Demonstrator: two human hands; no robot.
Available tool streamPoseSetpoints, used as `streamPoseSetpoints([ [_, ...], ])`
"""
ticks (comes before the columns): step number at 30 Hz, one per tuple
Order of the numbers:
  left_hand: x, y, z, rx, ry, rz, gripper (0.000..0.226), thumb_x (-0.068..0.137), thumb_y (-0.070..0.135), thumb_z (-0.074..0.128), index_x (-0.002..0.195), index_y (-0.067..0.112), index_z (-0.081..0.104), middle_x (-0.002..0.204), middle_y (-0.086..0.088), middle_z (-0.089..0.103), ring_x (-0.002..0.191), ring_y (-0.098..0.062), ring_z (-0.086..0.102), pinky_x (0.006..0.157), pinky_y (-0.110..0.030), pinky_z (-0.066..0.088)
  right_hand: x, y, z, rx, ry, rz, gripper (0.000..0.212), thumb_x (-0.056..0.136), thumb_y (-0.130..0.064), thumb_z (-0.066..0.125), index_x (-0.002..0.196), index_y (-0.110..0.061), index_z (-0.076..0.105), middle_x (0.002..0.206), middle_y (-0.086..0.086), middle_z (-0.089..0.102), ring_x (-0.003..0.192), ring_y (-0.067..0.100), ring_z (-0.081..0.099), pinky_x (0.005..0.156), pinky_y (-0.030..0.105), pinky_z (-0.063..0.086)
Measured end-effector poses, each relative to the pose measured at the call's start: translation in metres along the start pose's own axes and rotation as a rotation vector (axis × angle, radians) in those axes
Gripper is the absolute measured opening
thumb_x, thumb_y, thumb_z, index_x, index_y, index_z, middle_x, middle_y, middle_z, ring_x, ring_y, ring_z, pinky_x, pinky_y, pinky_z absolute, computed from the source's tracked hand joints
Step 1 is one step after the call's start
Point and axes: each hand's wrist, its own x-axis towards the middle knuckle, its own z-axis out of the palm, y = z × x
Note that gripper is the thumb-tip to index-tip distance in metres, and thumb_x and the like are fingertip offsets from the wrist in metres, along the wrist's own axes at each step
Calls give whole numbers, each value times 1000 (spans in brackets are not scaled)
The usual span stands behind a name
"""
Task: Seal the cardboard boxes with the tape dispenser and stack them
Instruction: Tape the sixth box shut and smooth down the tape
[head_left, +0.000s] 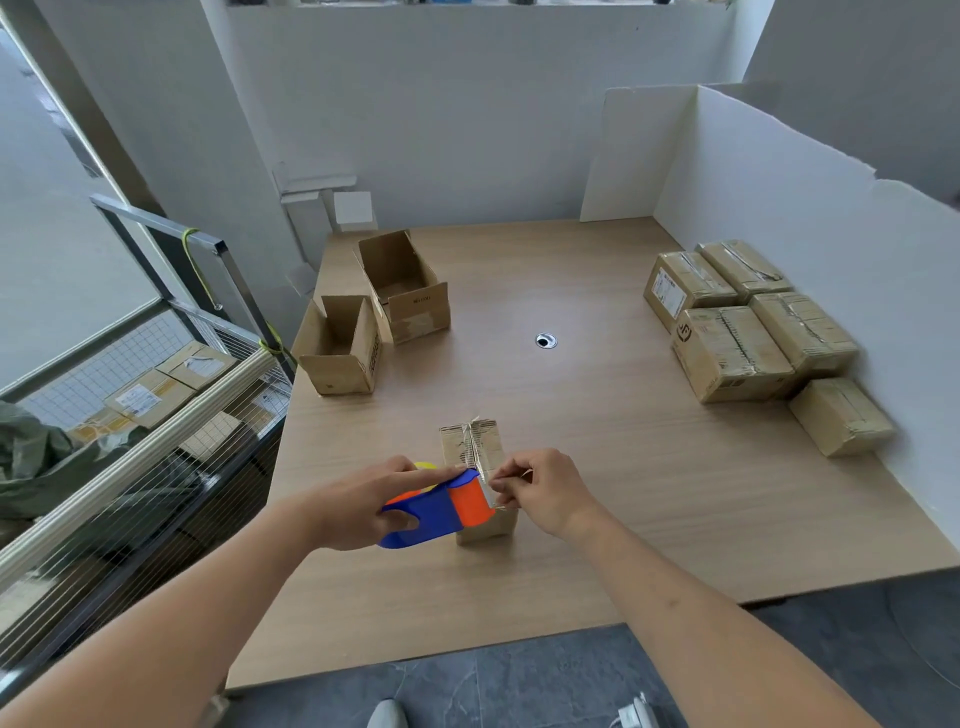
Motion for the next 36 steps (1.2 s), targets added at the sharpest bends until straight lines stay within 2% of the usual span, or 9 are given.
streamPoseSetpoints([
  [7, -19, -42, 5, -86, -61, -124, 80, 98, 27, 60, 140, 78, 15, 122, 12, 47, 109, -14, 52, 100, -45, 47, 3, 33, -33, 72, 34, 154, 12, 87, 6, 74, 80, -3, 73, 64, 9, 69, 62, 21, 72, 63, 31, 63],
  [14, 6, -53, 25, -228, -100, -199, 75, 97, 25, 60, 137, 78, 26, 119, 9, 51, 107, -13, 52, 99, -41, 45, 16, 66, -14, 47, 42, 251, 12, 86, 6, 75, 80, -4, 75, 65, 10, 68, 58, 21, 71, 60, 35, 63],
  [19, 29, -71, 46, -245, -128, -248, 74, 96, 24, 60, 138, 75, 28, 117, 7, 51, 104, -14, 52, 96, -40, 45, 31, 91, 4, 37, 56, 278, 9, 85, 6, 75, 83, -3, 77, 67, 10, 70, 56, 18, 69, 57, 31, 61],
  [27, 55, -83, 60, -215, -137, -242, 75, 97, 23, 59, 142, 73, 25, 112, 4, 49, 100, -16, 50, 84, -33, 40, 45, 110, 19, 153, 3, 333, 17, 91, 2, 71, 86, -14, 74, 82, 15, 72, 62, 18, 69, 72, 47, 64],
  [28, 56, -83, 61, -214, -136, -239, 75, 97, 23, 59, 142, 73, 25, 112, 4, 49, 100, -16, 50, 85, -34, 41, 45, 109, 19, 142, 2, 329, 17, 93, -1, 71, 89, -17, 74, 88, 15, 73, 64, 17, 70, 70, 45, 64],
  [30, 57, -84, 60, -207, -141, -235, 76, 97, 22, 58, 142, 73, 25, 113, 4, 49, 102, -17, 50, 92, -38, 43, 43, 108, 19, 114, -15, 324, 24, 96, -12, 70, 110, -32, 70, 102, 6, 73, 66, 12, 67, 55, 29, 58],
  [32, 57, -85, 59, -206, -148, -232, 76, 97, 22, 59, 142, 73, 25, 114, 4, 49, 104, -18, 50, 96, -41, 44, 41, 108, 19, 59, -104, 350, 43, 100, -23, 64, 135, -45, 53, 113, -5, 68, 73, 7, 60, 54, 11, 45],
  [34, 57, -85, 60, -223, -148, -229, 76, 97, 23, 59, 142, 73, 26, 113, 6, 49, 104, -17, 50, 97, -41, 43, 40, 111, 24, -50, -153, 329, 44, 104, -19, 55, 144, -38, 51, 119, -8, 65, 98, 8, 63, 67, 3, 40],
  [36, 60, -83, 62, -231, -144, -220, 75, 96, 24, 59, 141, 74, 25, 111, 8, 48, 104, -16, 49, 98, -42, 43, 37, 112, 31, -151, 43, 261, 47, 103, -6, 46, 141, -30, 58, 124, -5, 65, 121, 16, 60, 84, 9, 40],
])
